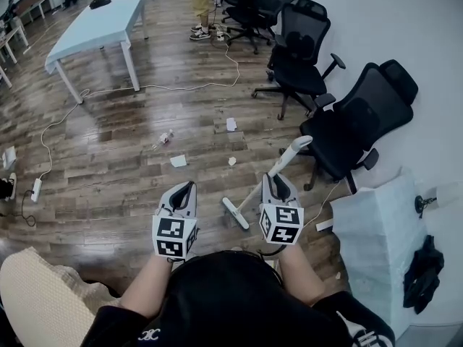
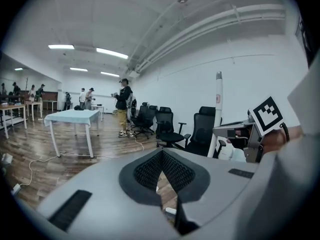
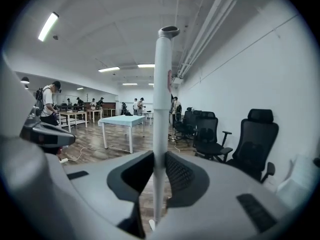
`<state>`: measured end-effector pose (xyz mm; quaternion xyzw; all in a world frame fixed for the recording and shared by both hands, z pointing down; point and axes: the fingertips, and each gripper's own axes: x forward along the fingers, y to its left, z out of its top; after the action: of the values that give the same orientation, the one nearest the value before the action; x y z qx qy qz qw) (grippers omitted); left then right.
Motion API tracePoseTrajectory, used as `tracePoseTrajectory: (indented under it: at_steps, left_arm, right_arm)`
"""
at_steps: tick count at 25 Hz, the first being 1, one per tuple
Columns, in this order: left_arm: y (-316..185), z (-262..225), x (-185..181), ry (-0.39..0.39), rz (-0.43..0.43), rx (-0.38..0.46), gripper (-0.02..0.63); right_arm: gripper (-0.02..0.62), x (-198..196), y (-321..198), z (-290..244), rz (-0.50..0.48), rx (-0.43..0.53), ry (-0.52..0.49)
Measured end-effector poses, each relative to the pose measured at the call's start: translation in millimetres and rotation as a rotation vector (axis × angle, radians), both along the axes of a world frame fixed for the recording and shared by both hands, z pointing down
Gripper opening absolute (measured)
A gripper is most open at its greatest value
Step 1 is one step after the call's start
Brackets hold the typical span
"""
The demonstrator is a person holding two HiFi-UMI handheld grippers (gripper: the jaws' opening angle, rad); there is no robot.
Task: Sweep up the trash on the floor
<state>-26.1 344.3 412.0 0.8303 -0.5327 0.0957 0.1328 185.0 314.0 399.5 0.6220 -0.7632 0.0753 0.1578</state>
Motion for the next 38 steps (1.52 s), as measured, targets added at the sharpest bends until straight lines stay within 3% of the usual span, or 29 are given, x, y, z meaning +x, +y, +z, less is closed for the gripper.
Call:
tracePoseTrajectory:
  at_steps: [8, 14, 20, 28, 32, 38]
  left_arm:
    - [-8, 26, -48, 0.012, -0.011, -0.038, -0.005]
    - [-41, 41, -52, -0.003, -0.015, -0.074, -0.005]
    - [-107, 40, -37, -0.069, -0.034, -0.086, -0.005]
    - [-201, 25, 13, -0.136, -0.031, -0.1, -0.005]
    - [-227, 28, 41, -0.181, -0.02, -0.11, -0.005]
    - [-254, 31, 64, -0.189, -0.031, -0.142, -0.005]
  right_arm:
    - [0.086, -1, -16, -7, 0.084, 0.011, 0.038]
    - [0.086, -1, -59, 7, 0.086, -0.002, 0.068]
    - [0.086, 35, -121, 39, 0.119, -0.049, 0.045]
    - [0.086, 91, -198, 56, 0.114, -0.069, 0.004]
    - [0.086, 110, -227, 66, 0.088, -0.077, 0.013]
    - [0.086, 127, -264, 68, 0.045, -0.05, 0.045]
